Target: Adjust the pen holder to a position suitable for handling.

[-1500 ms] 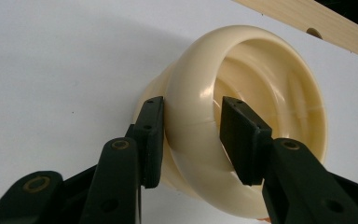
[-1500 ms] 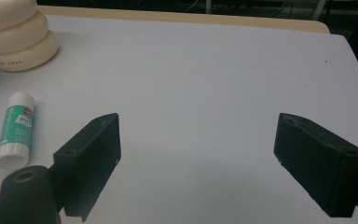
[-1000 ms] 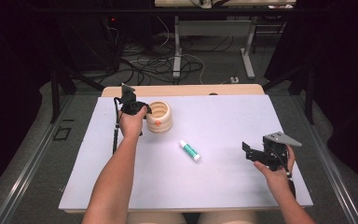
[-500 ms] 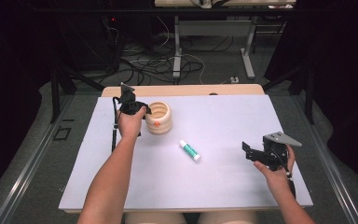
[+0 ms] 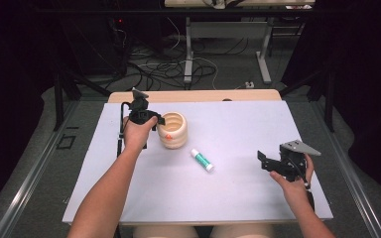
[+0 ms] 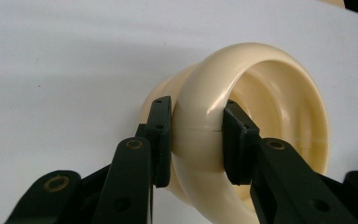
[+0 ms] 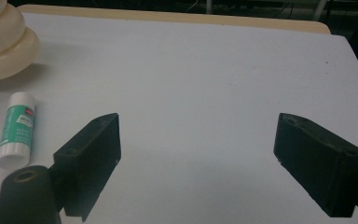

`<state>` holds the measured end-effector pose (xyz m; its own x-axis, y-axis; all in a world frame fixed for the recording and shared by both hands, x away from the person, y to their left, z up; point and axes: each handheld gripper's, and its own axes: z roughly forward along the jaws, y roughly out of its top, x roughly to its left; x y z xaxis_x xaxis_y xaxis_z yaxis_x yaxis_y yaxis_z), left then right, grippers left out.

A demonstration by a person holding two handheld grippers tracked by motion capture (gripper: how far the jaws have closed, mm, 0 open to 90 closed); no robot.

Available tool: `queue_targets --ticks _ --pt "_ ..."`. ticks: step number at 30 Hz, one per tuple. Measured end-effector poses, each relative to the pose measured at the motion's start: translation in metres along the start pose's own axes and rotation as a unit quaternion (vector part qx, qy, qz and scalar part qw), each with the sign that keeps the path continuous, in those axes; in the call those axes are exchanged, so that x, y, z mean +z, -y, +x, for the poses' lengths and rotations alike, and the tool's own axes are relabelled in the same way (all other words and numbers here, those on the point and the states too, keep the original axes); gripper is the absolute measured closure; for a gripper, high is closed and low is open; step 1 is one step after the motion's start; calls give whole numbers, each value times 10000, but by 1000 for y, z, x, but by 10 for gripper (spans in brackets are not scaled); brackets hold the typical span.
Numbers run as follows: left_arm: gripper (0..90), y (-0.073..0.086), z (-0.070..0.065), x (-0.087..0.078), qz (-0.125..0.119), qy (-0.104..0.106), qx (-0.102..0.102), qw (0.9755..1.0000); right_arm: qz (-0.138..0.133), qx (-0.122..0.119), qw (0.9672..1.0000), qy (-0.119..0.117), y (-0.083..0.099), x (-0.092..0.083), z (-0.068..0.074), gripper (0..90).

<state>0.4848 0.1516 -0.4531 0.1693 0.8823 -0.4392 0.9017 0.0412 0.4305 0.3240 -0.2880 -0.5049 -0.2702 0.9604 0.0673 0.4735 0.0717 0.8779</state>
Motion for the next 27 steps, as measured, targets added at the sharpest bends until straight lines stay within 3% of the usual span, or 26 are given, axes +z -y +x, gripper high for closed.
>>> queue_targets --ticks 11,21,27 --pt "680 17 -15 -16 257 228 596 9976 -32 0 10000 -16 0 1 1 140" --pt "680 38 -22 -21 367 421 827 9950 6 28 10000 -30 1 1 2 140" --pt "680 53 -25 -22 314 522 886 9942 -6 1 10000 -34 1 2 3 140"
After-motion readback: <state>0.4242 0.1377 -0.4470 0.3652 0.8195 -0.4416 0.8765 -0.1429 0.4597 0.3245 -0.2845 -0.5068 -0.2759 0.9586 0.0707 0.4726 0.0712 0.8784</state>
